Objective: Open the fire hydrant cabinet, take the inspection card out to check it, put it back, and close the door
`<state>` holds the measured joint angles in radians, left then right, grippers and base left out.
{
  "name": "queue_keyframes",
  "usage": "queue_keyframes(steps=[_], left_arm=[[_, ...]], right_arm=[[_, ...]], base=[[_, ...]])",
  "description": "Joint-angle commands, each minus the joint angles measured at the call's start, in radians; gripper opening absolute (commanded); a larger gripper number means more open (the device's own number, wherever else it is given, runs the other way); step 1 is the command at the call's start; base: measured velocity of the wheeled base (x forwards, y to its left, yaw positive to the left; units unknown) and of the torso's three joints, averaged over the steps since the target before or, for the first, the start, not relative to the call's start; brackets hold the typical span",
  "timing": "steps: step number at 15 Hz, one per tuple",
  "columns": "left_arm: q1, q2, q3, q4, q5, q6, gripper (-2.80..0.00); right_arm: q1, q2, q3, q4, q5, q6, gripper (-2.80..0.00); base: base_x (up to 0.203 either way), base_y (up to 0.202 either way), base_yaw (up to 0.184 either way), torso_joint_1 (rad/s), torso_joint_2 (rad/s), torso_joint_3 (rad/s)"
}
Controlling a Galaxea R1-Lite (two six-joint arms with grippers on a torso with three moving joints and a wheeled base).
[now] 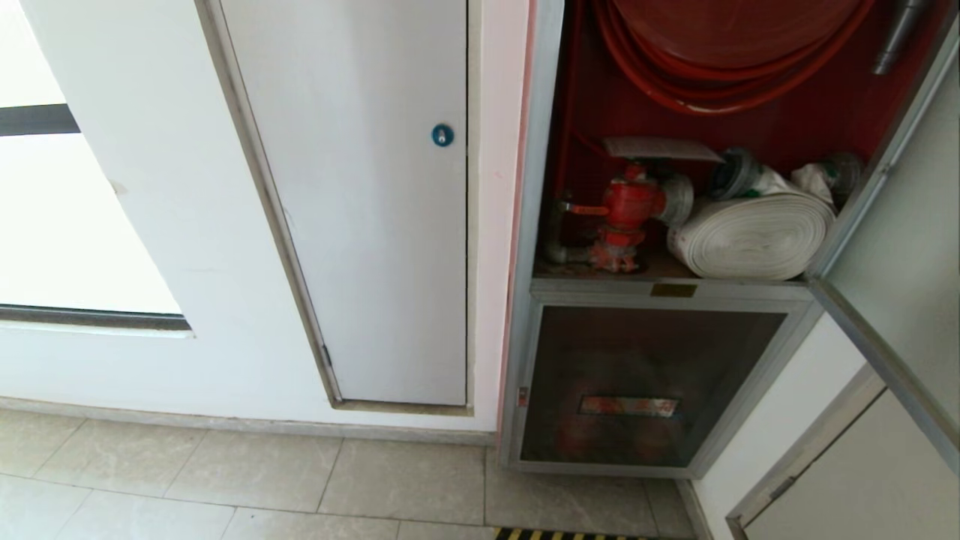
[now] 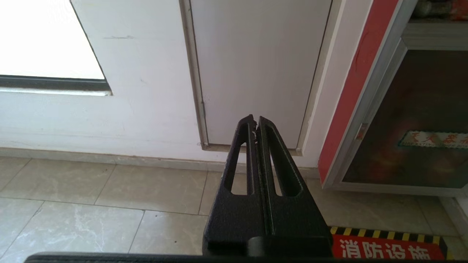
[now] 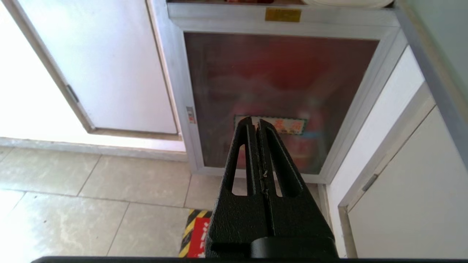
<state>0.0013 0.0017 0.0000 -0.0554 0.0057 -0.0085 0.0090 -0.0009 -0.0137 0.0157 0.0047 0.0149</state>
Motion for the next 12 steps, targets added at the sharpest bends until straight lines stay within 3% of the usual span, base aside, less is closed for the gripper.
queue_keyframes(steps=[1, 7, 12], left_arm=[[0.000, 0.001, 0.020, -0.001, 0.000, -0.001, -2.80], [0.000, 0.001, 0.020, -0.001, 0.000, -0.001, -2.80], [0.000, 0.001, 0.020, -0.001, 0.000, -0.001, -2.80]], right_arm=[[0.000, 0.002, -0.030, 0.004, 0.000, 0.000, -2.80], [-0.001, 0.133, -0.199, 0.039, -0.078, 0.000, -2.80], [-0.001, 0.280, -0.335, 0.034, -0.308, 0.000, -2.80]], base=[[0.000, 0.000, 0.000, 0.000, 0.00, 0.000], [0.000, 0.000, 0.000, 0.000, 0.00, 0.000], [0.000, 0.000, 0.000, 0.000, 0.00, 0.000]])
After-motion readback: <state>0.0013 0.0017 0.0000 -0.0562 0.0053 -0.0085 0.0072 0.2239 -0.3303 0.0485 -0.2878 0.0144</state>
